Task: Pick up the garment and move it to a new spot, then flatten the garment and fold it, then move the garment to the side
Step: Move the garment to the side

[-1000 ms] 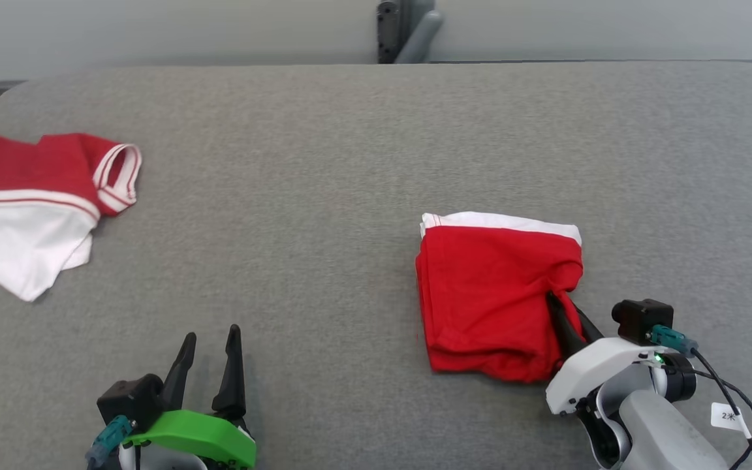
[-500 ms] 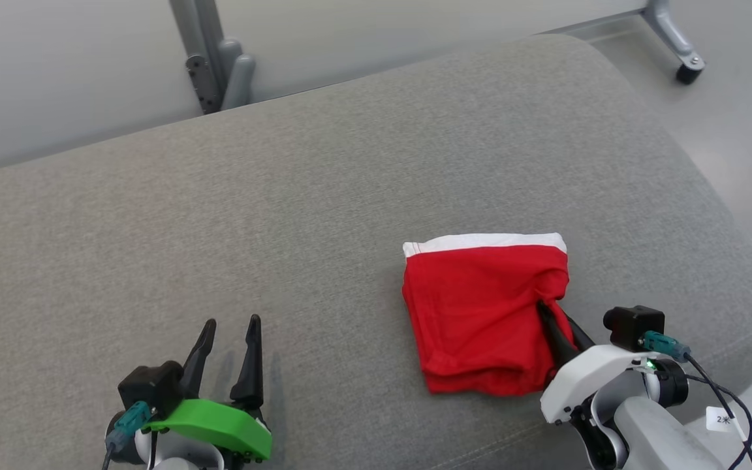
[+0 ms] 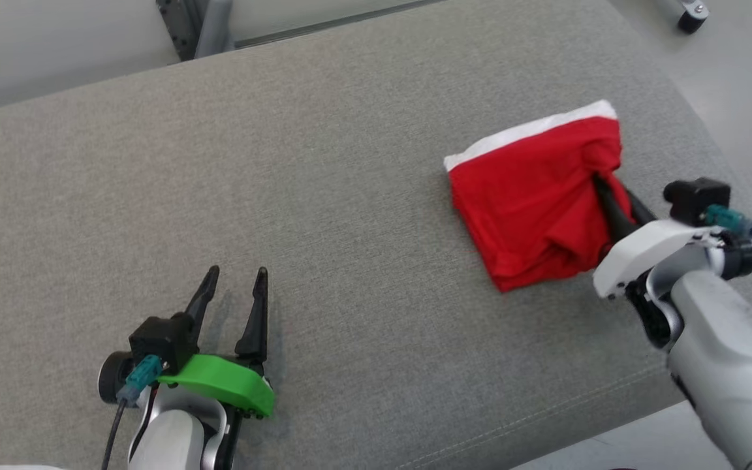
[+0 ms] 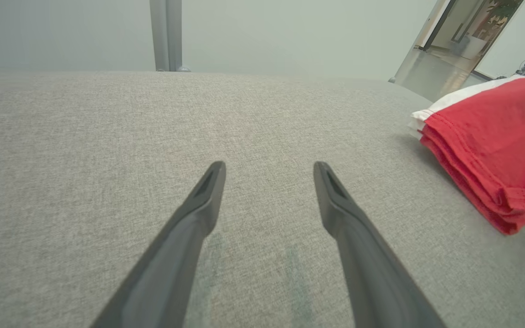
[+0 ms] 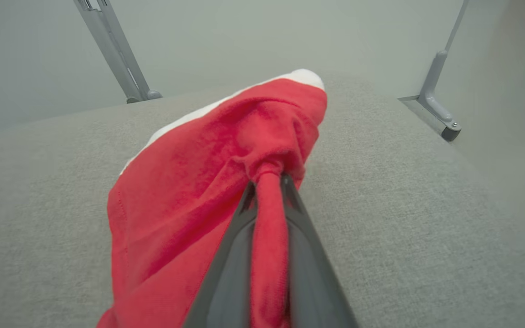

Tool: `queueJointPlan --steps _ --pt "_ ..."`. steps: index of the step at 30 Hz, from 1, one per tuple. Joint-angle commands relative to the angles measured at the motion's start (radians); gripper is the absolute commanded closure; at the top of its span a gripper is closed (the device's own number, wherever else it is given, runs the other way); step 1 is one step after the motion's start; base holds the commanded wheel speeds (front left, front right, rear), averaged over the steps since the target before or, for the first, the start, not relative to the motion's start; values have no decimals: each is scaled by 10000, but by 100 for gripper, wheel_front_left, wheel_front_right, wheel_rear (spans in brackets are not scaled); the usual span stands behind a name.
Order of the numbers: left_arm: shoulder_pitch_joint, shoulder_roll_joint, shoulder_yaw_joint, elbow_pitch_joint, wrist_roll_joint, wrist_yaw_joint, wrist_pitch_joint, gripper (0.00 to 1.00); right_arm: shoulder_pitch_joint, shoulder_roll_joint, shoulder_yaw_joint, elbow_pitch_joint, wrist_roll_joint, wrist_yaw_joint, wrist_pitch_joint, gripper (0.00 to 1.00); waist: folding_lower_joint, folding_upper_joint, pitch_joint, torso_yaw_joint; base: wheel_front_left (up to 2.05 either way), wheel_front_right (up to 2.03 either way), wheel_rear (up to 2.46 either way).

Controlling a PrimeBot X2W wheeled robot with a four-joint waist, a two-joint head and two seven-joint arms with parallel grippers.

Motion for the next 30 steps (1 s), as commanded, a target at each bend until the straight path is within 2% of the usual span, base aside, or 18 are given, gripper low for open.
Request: queueJointPlan --steps 1,8,14,15,16,20,21,22,23,27,30 --pt "-297 72 58 -93 123 -14 -2 0 -417 -222 -62 216 -99 -15 -2 100 0 -1 1444 1434 0 0 0" --pt "-673 70 238 -522 504 -14 -2 0 -2118 -1559 -529 2225 -419 -15 -2 100 0 -1 2144 2273 0 0 0" --pt "-680 47 333 -712 587 -15 -1 0 -2910 -2515 -1316 3505 -878 -15 -2 100 0 -1 2382 2531 0 0 0" --pt "-668 46 342 -726 605 -15 -1 0 -3026 -2687 -1557 3669 -1006 -15 -2 58 0 -1 2400 2541 0 0 0" --pt "-667 42 354 -737 613 -15 -1 0 -3080 -2752 -1759 3809 -1106 -15 -2 0 0 -1 2413 2548 0 0 0" --pt "-646 36 428 -690 680 -15 -1 0 -2894 -3094 -2673 4334 -1706 -15 -2 0 0 -1 2289 2530 0 0 0" --pt "-602 28 600 -521 854 -8 -1 0 -2460 -2908 -3716 3957 -2179 -15 -2 0 0 -1 1916 2513 0 0 0" --pt "-496 34 688 -453 785 37 -1 0 -2064 -2505 -3960 3084 -2533 -10 -2 0 0 -1 1660 2466 0 0 0" --pt "-496 34 688 -453 785 37 -1 0 -2064 -2505 -3960 3084 -2533 -10 -2 0 0 -1 1660 2466 0 0 0" --pt "-213 24 679 -271 567 84 -1 0 -835 -1400 -4376 1228 -2684 -16 -2 0 0 -1 1012 2407 0 0 0" --pt "-56 29 719 -148 458 122 -1 0 -7 -586 -3953 10 -2781 -15 -2 0 0 -1 557 2371 0 0 0"
